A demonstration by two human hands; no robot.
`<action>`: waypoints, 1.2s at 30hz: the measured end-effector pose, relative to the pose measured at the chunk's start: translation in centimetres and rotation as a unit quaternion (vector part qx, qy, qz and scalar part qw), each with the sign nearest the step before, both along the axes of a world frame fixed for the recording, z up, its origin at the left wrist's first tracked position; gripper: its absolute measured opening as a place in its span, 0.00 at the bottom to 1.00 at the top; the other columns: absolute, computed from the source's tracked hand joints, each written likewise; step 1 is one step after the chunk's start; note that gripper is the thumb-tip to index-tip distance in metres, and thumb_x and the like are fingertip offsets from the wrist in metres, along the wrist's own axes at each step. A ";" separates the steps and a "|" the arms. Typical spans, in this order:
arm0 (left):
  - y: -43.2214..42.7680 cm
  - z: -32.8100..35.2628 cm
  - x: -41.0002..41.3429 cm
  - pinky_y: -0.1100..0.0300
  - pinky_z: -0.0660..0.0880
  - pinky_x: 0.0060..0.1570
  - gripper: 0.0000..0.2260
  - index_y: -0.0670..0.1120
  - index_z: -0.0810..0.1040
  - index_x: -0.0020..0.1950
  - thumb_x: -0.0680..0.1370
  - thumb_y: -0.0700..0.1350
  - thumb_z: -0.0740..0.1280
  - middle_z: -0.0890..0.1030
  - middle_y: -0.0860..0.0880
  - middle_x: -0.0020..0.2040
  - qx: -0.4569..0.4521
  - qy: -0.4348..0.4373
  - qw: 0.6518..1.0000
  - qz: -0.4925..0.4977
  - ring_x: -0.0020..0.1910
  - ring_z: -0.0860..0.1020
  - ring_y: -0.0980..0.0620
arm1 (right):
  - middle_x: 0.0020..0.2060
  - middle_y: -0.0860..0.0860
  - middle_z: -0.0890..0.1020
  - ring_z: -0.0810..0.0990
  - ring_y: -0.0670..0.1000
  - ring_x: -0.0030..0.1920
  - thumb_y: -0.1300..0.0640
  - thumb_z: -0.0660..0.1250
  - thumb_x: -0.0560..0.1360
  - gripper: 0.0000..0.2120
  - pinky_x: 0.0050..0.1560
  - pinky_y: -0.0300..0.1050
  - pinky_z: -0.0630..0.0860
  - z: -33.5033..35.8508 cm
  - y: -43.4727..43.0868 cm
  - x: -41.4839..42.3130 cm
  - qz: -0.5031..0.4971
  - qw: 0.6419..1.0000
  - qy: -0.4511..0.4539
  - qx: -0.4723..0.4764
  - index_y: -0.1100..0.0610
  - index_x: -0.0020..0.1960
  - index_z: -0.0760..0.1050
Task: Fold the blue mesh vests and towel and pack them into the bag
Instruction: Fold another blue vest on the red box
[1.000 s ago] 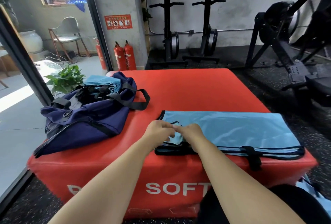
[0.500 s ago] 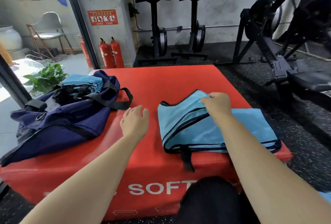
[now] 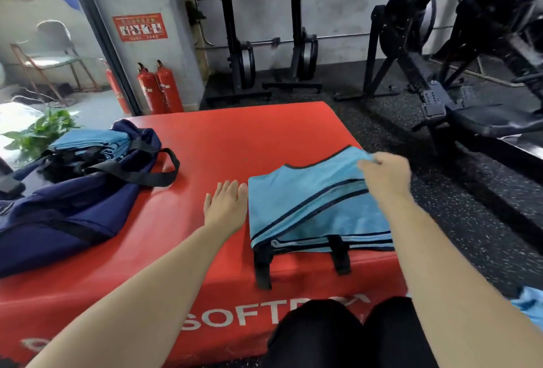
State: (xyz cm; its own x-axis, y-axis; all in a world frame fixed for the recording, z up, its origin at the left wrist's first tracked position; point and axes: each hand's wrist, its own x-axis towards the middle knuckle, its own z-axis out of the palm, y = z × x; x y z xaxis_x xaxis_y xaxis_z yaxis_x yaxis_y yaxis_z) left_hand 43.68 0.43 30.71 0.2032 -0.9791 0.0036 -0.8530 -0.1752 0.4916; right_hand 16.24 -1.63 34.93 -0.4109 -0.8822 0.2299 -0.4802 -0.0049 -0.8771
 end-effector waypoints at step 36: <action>4.3 -2.5 -7.8 0.52 0.65 0.64 0.12 0.55 0.75 0.44 0.66 0.59 0.65 0.78 0.55 0.58 -0.204 -0.128 0.923 -0.301 0.58 0.76 0.53 | 0.28 0.51 0.69 0.65 0.54 0.30 0.64 0.61 0.71 0.13 0.31 0.45 0.61 -7.3 1.0 -9.9 -0.077 0.971 0.115 0.193 0.56 0.30 0.61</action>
